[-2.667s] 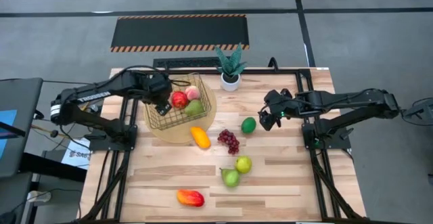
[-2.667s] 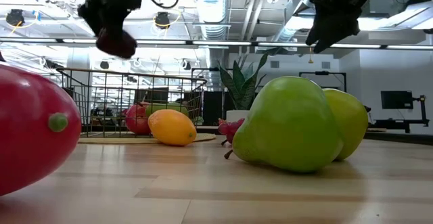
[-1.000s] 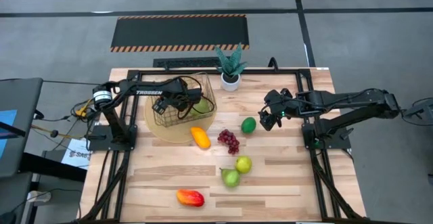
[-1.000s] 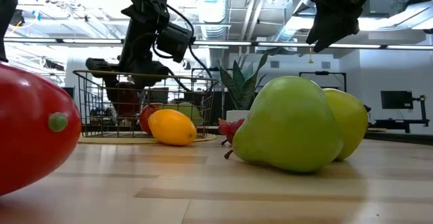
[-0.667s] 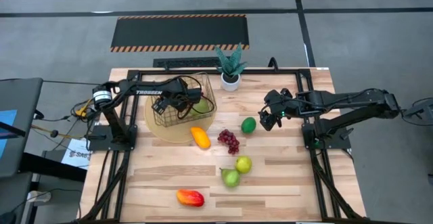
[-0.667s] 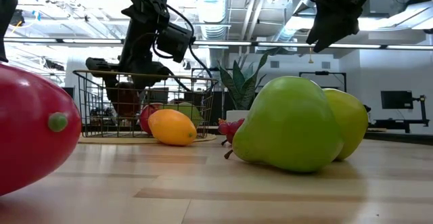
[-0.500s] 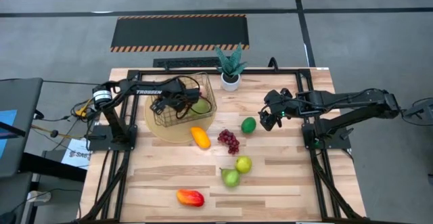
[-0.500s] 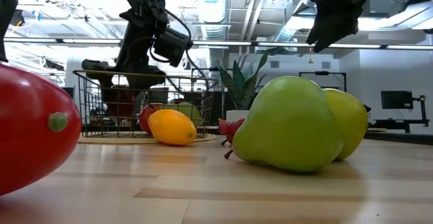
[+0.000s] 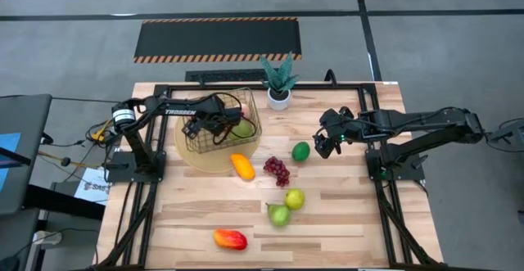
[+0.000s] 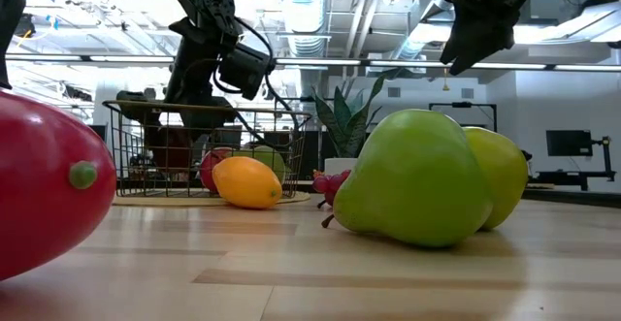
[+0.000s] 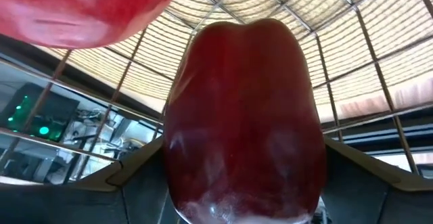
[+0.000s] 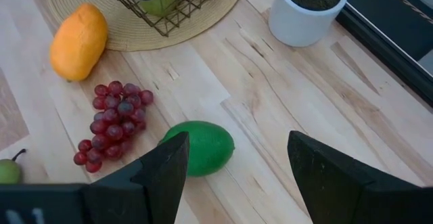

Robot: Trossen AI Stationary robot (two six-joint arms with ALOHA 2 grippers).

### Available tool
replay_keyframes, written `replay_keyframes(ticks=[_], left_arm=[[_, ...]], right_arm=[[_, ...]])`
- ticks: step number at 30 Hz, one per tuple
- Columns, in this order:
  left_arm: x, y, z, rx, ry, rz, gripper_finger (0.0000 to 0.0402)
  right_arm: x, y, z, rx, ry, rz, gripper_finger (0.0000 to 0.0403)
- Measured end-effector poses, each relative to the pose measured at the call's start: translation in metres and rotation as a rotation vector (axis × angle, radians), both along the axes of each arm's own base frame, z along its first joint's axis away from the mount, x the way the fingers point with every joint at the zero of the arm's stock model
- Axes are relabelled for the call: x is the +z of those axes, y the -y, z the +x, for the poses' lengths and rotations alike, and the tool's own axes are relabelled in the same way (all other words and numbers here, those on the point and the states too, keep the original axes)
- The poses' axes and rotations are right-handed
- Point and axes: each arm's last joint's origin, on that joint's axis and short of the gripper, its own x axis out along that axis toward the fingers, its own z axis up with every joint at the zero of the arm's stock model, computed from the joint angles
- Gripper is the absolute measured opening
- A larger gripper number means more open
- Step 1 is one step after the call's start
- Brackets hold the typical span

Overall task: Build produce basket
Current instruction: Put the dark red apple into the wire basket, then put the green pear into the wire basket

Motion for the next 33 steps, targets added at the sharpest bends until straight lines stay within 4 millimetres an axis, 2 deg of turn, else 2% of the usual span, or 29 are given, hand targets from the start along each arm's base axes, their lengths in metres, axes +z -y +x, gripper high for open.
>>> replay_keyframes(ticks=[9,23,28,33], left_arm=[[0.000,-0.001,0.002,-0.005,0.013,0.012,0.0321],[0.001,-0.002,0.001,0.013,0.011,0.096,0.0323],[0.014,-0.003,0.005,0.067,0.041,0.126,0.0323],[0.042,-0.006,0.012,0.137,0.093,0.146,0.0323]], right_arm=[[-0.001,0.000,-0.002,0.000,-0.024,0.000,0.0273],[-0.002,0.000,-0.002,0.000,-0.025,0.000,0.0273],[-0.001,0.000,-0.002,-0.001,-0.025,0.000,0.0273],[-0.001,0.000,-0.002,-0.001,-0.024,0.000,0.0273]])
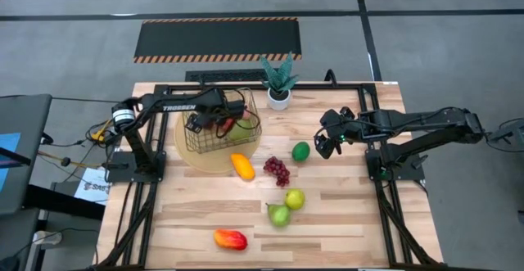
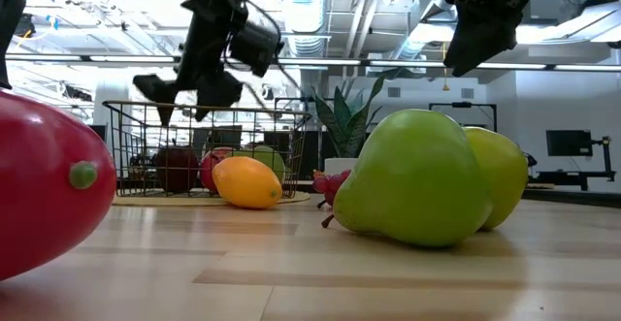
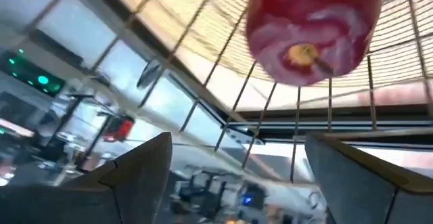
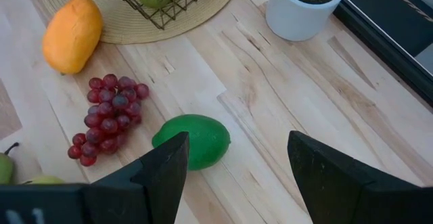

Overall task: Build produce basket
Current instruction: Put the green pear into the wire basket

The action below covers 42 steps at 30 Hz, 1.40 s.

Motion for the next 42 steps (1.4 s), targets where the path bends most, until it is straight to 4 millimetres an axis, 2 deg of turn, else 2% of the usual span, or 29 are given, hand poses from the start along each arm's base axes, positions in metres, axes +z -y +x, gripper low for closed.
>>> replay_keyframes(ticks=[5,9,15,19,25,32,35,42], left_arm=[[0.038,-0.002,0.011,0.123,0.186,-0.025,0.0323],[0.077,0.000,0.020,0.217,0.369,-0.052,0.0322],[0.131,0.009,0.037,0.383,0.810,-0.262,0.0322],[0.147,0.015,0.056,0.386,1.054,-0.343,0.0322],[0.146,0.028,0.086,0.382,1.297,-0.426,0.0322],[0.131,0.041,0.124,0.439,1.507,-0.472,0.0322],[0.117,0.048,0.140,0.441,1.528,-0.452,0.0322],[0.067,0.065,0.175,0.456,1.452,-0.450,0.0322]], right_arm=[[0.000,0.000,0.000,0.000,0.000,0.000,0.0273],[0.000,0.000,0.000,-0.002,0.002,0.002,0.0273],[0.000,-0.001,0.000,-0.015,0.017,0.059,0.0273],[-0.001,-0.004,0.000,-0.026,0.027,0.122,0.0273],[-0.007,-0.013,-0.010,-0.137,-0.037,0.215,0.0273],[-0.014,-0.033,-0.026,-0.276,-0.118,0.310,0.0273],[-0.014,-0.043,-0.031,-0.313,-0.122,0.342,0.0273],[-0.015,-0.064,-0.038,-0.349,-0.100,0.408,0.0273]])
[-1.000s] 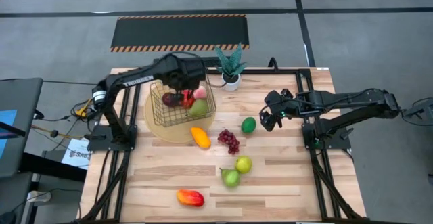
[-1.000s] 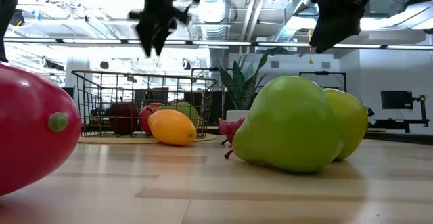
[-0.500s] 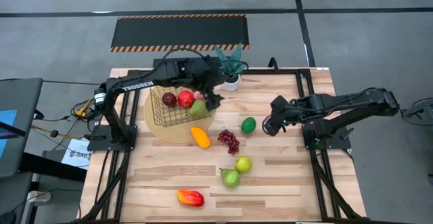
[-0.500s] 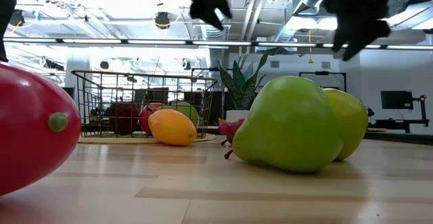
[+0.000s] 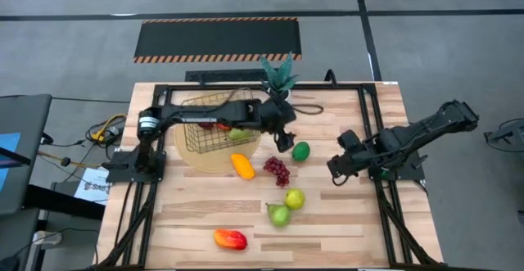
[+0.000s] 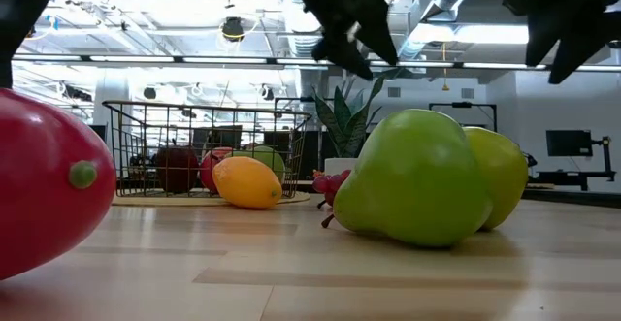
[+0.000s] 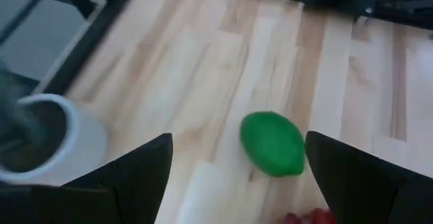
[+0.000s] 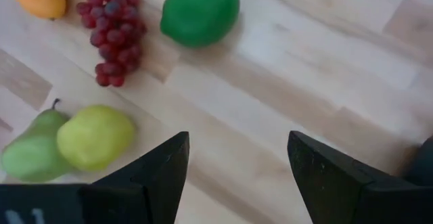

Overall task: Build produce basket
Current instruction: Put the green pear into the wire basket

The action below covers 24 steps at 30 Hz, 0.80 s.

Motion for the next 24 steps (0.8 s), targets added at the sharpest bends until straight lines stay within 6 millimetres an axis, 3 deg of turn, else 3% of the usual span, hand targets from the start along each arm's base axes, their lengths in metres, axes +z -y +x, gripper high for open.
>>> replay_keyframes(ticks=[3,7,12,18,24], left_arm=[[-0.018,0.005,0.012,0.004,-0.003,-0.019,0.0322],[-0.028,0.014,0.023,-0.031,0.025,-0.018,0.0322],[-0.032,0.038,0.021,-0.274,-0.045,0.048,0.0322],[-0.021,0.065,0.010,-0.562,-0.101,0.013,0.0322],[-0.033,0.088,0.017,-0.669,-0.079,0.010,0.0322]], right_arm=[[0.000,-0.007,-0.003,-0.021,0.008,0.015,0.0273],[-0.001,-0.013,-0.006,-0.047,0.015,0.017,0.0273],[-0.001,-0.019,-0.008,-0.033,0.025,0.027,0.0273],[-0.001,-0.022,-0.011,-0.015,0.020,0.018,0.0273],[-0.001,-0.022,-0.011,-0.009,0.018,0.017,0.0273]])
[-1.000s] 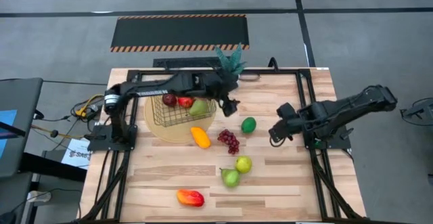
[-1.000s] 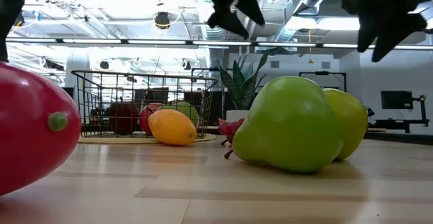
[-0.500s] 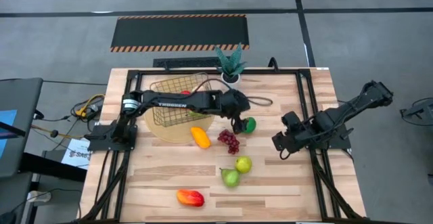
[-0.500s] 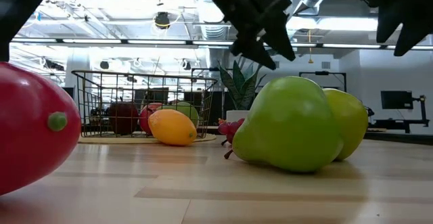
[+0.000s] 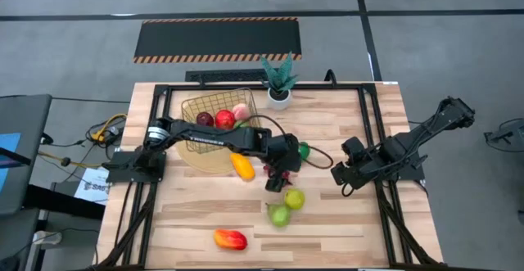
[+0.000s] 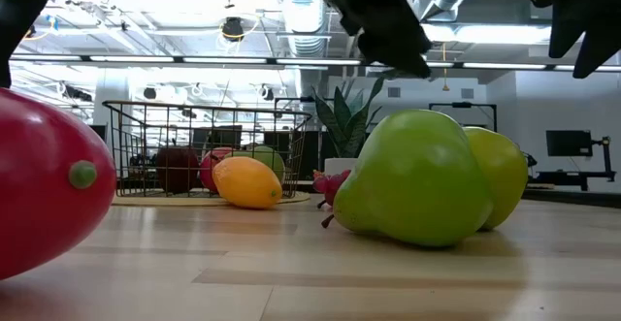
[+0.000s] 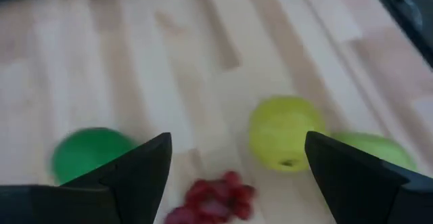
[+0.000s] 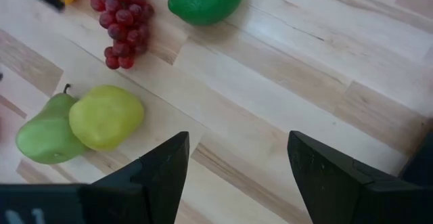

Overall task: Build produce basket
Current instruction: Put the green pear into the wire basket

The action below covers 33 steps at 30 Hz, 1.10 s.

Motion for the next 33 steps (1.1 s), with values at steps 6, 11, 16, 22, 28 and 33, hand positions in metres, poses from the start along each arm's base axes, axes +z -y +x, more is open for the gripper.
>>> replay_keyframes(ticks=[6,11,16,22,28,33], left_arm=[[-0.006,0.024,0.000,-0.066,-0.029,-0.100,0.0322],[-0.011,0.050,-0.001,-0.070,-0.057,-0.138,0.0322],[-0.014,0.075,-0.009,0.026,-0.121,-0.155,0.0322],[-0.013,0.114,-0.019,0.120,-0.117,-0.130,0.0323],[-0.013,0.135,-0.026,0.147,-0.073,-0.063,0.0323],[-0.030,0.138,-0.029,0.139,-0.087,-0.043,0.0324]], right_arm=[[0.000,0.000,0.001,0.004,0.005,0.005,0.0273],[0.000,-0.003,-0.001,0.026,0.005,0.003,0.0273],[0.000,-0.007,-0.003,0.062,0.003,-0.005,0.0273],[0.000,-0.011,-0.005,0.097,0.013,-0.024,0.0273],[0.000,-0.016,-0.008,0.128,0.017,-0.032,0.0273],[0.001,-0.019,-0.010,0.146,0.021,-0.033,0.0273]])
